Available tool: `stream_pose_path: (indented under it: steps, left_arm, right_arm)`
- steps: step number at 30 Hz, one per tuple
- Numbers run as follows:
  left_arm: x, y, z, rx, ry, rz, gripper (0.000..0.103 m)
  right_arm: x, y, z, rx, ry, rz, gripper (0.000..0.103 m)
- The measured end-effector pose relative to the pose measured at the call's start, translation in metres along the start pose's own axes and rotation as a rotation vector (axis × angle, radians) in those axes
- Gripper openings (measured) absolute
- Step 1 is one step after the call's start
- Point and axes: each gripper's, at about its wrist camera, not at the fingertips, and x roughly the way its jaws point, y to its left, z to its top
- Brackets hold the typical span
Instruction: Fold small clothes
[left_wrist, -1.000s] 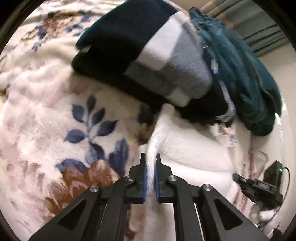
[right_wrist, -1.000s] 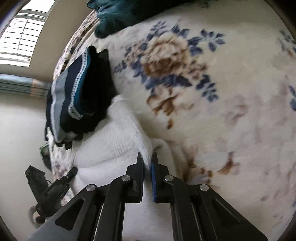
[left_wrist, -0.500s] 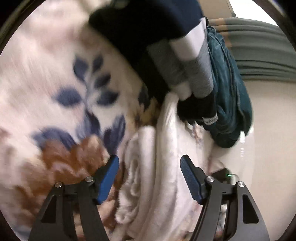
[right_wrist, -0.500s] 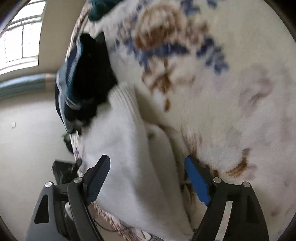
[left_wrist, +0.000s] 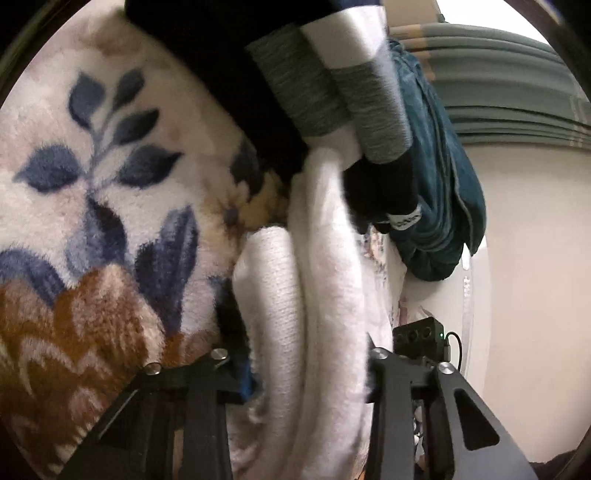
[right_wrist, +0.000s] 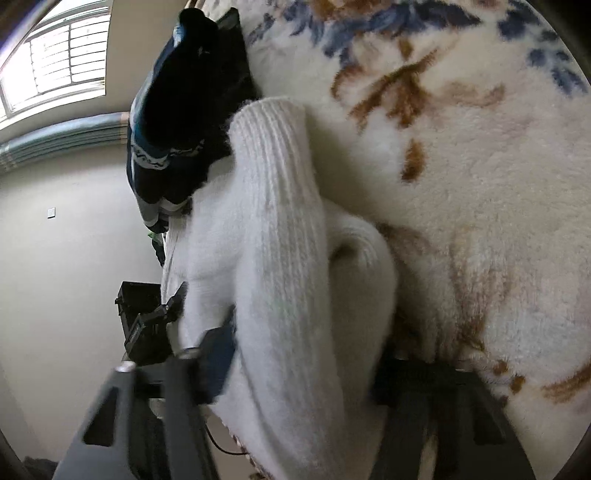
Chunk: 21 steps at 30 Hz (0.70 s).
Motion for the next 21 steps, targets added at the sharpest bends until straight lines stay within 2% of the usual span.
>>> stream_pose_path:
  steps: [3, 7, 14, 18, 21]
  left_arm:
    - [-0.004, -0.011, -0.003, 0.030, -0.017, 0.013, 0.029]
    - [-0.015, -0.028, -0.010, 0.067, -0.031, 0.006, 0.028]
    - [-0.056, -0.069, -0.017, 0.133, -0.091, -0.002, 0.027]
    - [-0.082, -0.103, -0.002, 0.179, -0.133, -0.015, 0.027]
    - [-0.102, -0.133, 0.027, 0.222, -0.162, -0.030, 0.027]
  right_arm:
    - [-0.008, 0.008, -0.009, -0.013, -0.039, -0.023, 0.040]
    - [-0.015, 0.023, -0.020, -0.033, -0.082, -0.053, 0.039]
    - [-0.039, 0.072, -0.042, -0.099, -0.151, -0.024, 0.038]
    - [-0.053, 0.116, -0.044, -0.143, -0.180, -0.006, 0.038]
    - [-0.061, 0.156, -0.029, -0.165, -0.203, 0.012, 0.037]
